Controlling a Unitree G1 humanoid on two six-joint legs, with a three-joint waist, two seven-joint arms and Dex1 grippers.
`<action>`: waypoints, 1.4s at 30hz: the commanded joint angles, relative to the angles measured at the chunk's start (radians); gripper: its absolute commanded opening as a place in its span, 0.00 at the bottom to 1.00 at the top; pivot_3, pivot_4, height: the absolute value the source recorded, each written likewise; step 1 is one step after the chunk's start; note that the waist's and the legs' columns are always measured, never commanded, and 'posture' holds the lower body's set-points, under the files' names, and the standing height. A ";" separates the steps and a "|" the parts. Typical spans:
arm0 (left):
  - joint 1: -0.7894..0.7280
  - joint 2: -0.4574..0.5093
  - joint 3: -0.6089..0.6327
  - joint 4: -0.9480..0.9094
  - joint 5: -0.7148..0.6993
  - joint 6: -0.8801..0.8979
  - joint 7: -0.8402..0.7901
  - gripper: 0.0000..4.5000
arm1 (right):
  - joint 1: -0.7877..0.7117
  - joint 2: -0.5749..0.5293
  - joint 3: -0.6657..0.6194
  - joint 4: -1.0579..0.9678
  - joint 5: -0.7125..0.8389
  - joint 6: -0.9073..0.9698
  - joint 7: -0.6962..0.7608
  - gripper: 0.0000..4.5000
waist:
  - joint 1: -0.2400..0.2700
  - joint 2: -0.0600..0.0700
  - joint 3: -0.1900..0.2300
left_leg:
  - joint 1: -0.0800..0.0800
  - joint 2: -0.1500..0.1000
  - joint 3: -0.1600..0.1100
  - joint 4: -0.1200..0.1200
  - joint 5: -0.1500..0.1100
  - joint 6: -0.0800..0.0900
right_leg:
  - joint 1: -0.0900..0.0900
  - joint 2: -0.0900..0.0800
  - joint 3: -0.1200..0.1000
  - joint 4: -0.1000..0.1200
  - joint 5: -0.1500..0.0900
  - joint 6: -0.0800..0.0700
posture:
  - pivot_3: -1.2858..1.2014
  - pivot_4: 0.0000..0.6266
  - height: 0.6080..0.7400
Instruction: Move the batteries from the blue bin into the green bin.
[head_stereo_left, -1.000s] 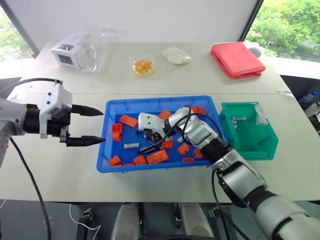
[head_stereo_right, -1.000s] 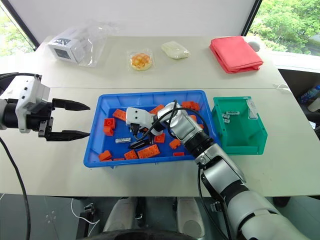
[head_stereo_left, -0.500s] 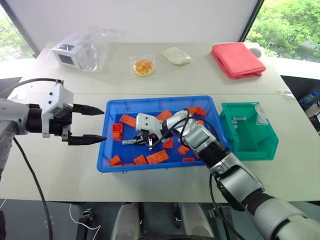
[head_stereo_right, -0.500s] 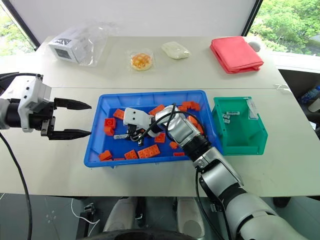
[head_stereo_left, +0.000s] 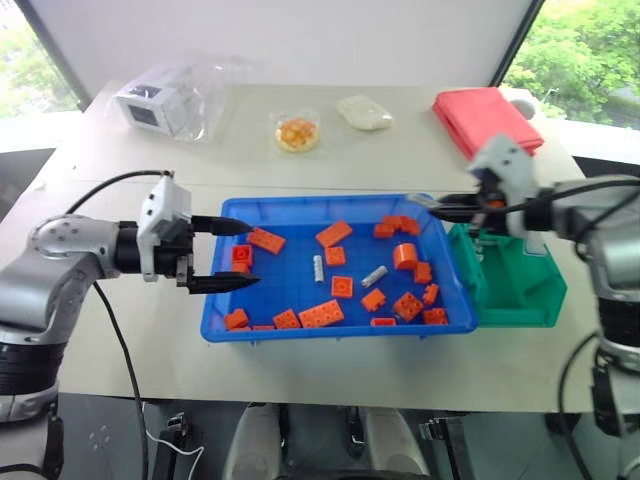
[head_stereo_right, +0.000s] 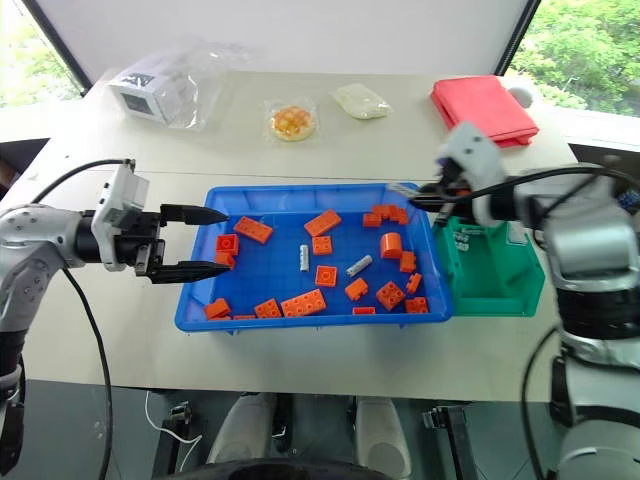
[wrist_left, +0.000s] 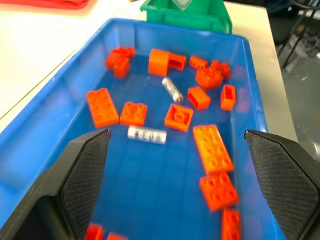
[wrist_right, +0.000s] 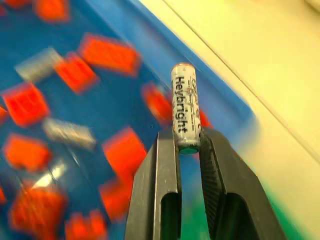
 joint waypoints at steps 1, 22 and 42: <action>-0.019 -0.004 -0.007 -0.018 0.001 -0.021 -0.003 1.00 | 0.139 -0.027 -0.164 -0.125 0.012 0.133 -0.090 0.01 | -0.002 0.000 0.000 | 0.000 0.000 0.000 0.000 0.000 0.000 | 0.000 0.000 0.000 0.000 0.000 0.000 | 0.52 0.24 0.95; -0.015 0.023 0.004 -0.032 0.008 0.000 0.020 1.00 | -0.173 0.358 0.344 -0.121 0.202 0.154 -0.297 0.66 | -0.009 -0.001 0.000 | 0.009 0.000 0.001 -0.003 0.000 0.001 | 0.008 0.001 0.004 -0.001 -0.001 0.000 | 0.52 0.24 0.95; 0.000 0.059 0.033 -0.047 -0.009 0.011 0.054 1.00 | -0.160 0.634 0.473 0.140 0.168 0.177 -0.528 0.66 | -0.017 -0.002 -0.001 | 0.010 0.000 0.001 -0.002 0.000 0.001 | 0.009 0.001 0.004 -0.001 -0.001 -0.001 | 0.52 0.24 0.95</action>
